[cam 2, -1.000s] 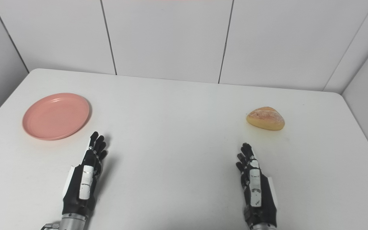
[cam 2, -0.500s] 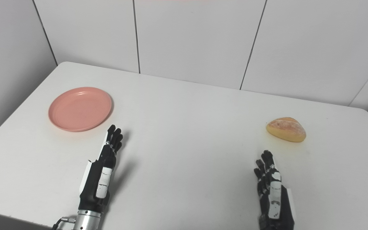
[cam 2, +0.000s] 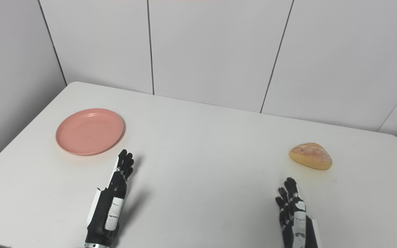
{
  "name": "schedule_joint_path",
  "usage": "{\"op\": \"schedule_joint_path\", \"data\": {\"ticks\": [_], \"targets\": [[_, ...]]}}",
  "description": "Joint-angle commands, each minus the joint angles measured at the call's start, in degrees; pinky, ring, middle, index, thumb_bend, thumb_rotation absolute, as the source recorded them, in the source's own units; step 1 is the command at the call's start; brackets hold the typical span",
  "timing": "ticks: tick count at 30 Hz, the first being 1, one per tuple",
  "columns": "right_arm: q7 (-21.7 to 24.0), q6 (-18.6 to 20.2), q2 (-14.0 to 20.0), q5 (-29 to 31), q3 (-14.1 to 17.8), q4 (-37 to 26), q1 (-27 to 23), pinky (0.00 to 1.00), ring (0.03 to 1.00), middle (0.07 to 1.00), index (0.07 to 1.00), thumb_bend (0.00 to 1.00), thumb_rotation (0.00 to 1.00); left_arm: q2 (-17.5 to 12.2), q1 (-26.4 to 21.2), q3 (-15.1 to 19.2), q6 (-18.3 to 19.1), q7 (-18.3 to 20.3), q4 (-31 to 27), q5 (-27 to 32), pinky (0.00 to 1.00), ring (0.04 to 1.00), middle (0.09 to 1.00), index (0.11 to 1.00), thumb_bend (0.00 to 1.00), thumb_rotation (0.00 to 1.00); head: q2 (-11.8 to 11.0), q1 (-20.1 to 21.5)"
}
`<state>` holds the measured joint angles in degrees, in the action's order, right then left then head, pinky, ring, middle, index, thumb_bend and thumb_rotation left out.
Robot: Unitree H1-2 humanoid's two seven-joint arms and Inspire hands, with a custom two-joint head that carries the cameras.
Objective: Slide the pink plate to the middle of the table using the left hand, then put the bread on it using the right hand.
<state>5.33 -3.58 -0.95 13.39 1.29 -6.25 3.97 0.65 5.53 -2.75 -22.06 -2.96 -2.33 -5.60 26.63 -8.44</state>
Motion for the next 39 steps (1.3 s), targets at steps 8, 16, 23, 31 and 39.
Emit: {"op": "schedule_joint_path", "data": {"ticks": [8, 16, 23, 31, 39], "targets": [[0.81, -1.15, 0.8, 0.6, 0.44, -0.7, 1.16, 1.0, 0.989, 0.995, 0.965, 0.8, 1.0, 2.49, -0.39, -1.83, 2.09, 0.27, 1.74, 0.27, 1.0, 1.0, 1.0, 1.0, 0.69, 1.0, -0.15, -0.21], [0.85, -0.97, 0.74, 0.58, 0.36, -1.11, 1.69, 1.0, 0.984, 0.992, 0.964, 0.8, 1.0, 2.57, -0.13, -1.32, 3.76, 0.33, 0.39, 1.98, 1.0, 0.997, 0.997, 1.0, 0.71, 0.99, -0.49, 0.23], [0.42, 0.48, 0.47, 1.13, 0.42, -2.64, 2.62, 1.0, 0.983, 0.989, 0.961, 0.81, 1.0, 1.51, -0.13, -0.64, 11.07, 1.19, -6.99, 6.85, 1.0, 1.0, 1.0, 1.0, 0.79, 0.98, -0.81, 0.09], [0.43, 0.58, 0.5, 1.7, 0.46, -2.69, 2.89, 1.0, 0.988, 0.997, 0.97, 0.81, 1.0, -1.59, -6.65, 3.68, 23.22, 1.33, -18.01, 9.34, 1.0, 0.955, 0.942, 0.97, 0.91, 0.88, -1.33, 0.14], [0.43, 0.28, 0.46, 1.73, 0.54, -1.75, 2.62, 1.0, 0.986, 0.998, 0.971, 0.81, 1.0, -7.43, -14.96, 9.6, 33.15, 3.02, -19.97, 16.64, 0.96, 0.949, 0.935, 0.94, 0.94, 0.83, -2.32, -0.07]]}}
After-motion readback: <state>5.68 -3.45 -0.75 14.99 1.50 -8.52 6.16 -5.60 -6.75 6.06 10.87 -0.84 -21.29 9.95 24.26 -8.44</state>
